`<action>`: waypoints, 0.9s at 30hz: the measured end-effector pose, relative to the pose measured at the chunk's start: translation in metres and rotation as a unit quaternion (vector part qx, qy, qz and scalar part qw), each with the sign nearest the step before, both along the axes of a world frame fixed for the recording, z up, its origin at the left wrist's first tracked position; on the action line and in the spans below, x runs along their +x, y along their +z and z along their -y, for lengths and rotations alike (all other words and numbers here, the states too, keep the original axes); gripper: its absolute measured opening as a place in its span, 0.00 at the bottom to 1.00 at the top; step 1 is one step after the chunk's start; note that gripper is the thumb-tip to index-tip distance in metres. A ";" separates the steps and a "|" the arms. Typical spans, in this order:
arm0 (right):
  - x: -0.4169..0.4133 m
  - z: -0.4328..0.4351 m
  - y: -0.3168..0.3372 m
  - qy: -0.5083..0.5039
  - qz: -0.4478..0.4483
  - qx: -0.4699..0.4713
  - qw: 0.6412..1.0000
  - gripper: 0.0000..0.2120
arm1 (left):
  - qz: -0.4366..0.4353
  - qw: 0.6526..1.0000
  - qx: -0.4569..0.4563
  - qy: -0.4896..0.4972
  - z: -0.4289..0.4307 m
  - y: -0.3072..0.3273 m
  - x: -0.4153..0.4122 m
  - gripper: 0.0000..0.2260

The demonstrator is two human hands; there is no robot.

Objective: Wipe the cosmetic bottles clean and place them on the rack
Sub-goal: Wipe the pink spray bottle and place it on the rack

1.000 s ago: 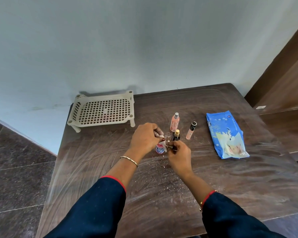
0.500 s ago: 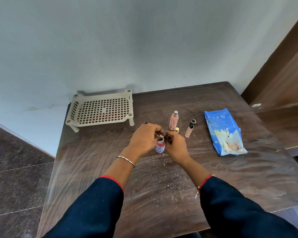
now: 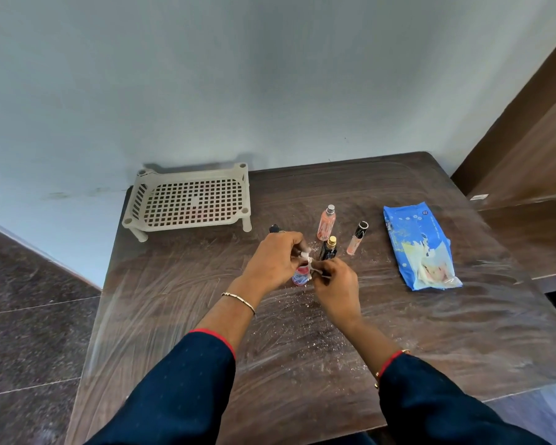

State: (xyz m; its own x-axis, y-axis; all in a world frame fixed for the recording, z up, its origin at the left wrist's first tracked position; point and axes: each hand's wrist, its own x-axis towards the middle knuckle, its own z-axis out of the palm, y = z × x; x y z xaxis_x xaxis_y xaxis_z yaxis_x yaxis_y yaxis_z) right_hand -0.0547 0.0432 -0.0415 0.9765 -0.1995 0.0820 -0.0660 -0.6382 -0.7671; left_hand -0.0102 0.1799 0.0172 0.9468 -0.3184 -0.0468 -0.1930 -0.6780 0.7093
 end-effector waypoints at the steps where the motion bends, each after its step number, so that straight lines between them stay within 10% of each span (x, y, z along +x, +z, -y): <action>1: 0.000 0.000 -0.001 -0.003 -0.003 0.008 1.000 0.06 | 0.001 1.000 -0.006 0.001 0.000 0.000 -0.001 0.09; 27: 0.022 0.025 -0.022 0.090 -0.048 0.133 0.986 0.07 | 0.023 0.976 -0.179 0.126 0.007 -0.027 -0.021 0.12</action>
